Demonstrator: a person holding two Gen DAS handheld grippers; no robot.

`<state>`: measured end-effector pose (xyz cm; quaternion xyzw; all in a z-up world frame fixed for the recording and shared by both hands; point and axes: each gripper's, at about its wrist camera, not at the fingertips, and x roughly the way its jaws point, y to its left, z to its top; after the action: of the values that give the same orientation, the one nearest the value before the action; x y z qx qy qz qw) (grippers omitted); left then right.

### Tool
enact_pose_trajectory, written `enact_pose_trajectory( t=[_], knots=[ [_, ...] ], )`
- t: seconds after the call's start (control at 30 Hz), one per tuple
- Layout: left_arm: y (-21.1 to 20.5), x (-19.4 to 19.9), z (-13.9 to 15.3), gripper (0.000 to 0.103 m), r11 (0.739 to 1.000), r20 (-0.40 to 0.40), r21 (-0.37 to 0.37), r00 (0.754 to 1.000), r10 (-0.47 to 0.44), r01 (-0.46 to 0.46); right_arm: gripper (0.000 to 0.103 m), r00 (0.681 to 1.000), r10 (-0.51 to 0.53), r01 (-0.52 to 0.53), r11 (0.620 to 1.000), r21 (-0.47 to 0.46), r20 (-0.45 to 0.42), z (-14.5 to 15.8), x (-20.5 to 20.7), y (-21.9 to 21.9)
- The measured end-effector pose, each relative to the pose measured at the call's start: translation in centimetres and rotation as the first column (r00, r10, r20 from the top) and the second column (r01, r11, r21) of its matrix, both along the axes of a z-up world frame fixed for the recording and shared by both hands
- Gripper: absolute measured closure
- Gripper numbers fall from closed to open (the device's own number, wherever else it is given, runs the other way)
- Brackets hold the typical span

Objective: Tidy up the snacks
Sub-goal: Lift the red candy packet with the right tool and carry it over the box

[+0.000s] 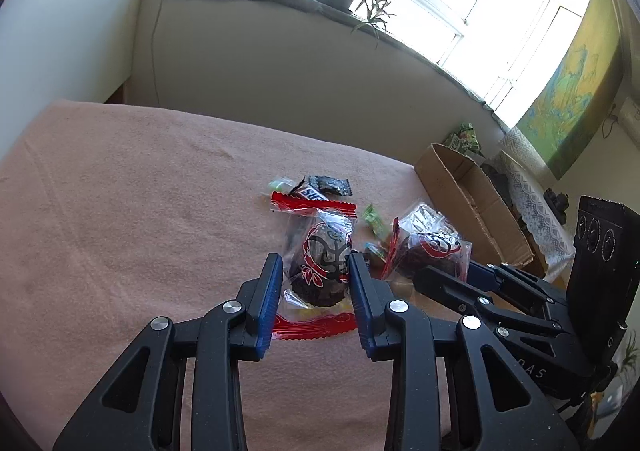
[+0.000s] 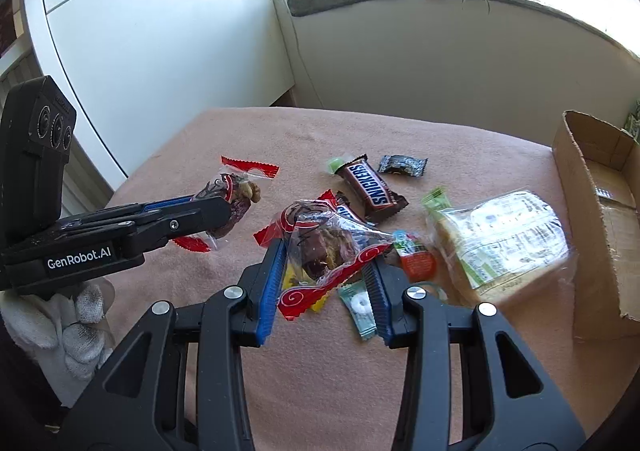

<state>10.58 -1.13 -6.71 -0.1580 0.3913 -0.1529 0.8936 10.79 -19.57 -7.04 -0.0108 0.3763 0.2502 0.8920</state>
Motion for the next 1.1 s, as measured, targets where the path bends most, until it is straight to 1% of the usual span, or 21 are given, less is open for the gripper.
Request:
enact_pose_trajectory(
  t=[0.27,0.6,0.87,1.1],
  knots=[
    [-5.5,1.3,1.3,0.071,0.996,0.032,0.001,0.995,-0.089,0.089,0.062,0.987,-0.146,0.145,0.989,0.019,0.063,2.4,-0.2,-7.6],
    [-12.3,2.6,1.9,0.071,0.98,0.047,0.011,0.979,-0.197,0.197,0.062,0.942,-0.317,0.319,0.948,0.004,0.11,4.0,-0.2,-16.6],
    [-17.5,3.6,2.0,0.071,0.96,0.05,0.026,0.959,-0.28,0.279,0.062,0.903,-0.412,0.417,0.909,-0.022,0.125,4.2,0.6,-21.7],
    [-21.6,4.3,2.1,0.071,0.939,0.05,0.045,0.938,-0.343,0.341,0.062,0.879,-0.46,0.47,0.881,-0.064,0.123,3.3,1.5,-24.4]
  ],
)
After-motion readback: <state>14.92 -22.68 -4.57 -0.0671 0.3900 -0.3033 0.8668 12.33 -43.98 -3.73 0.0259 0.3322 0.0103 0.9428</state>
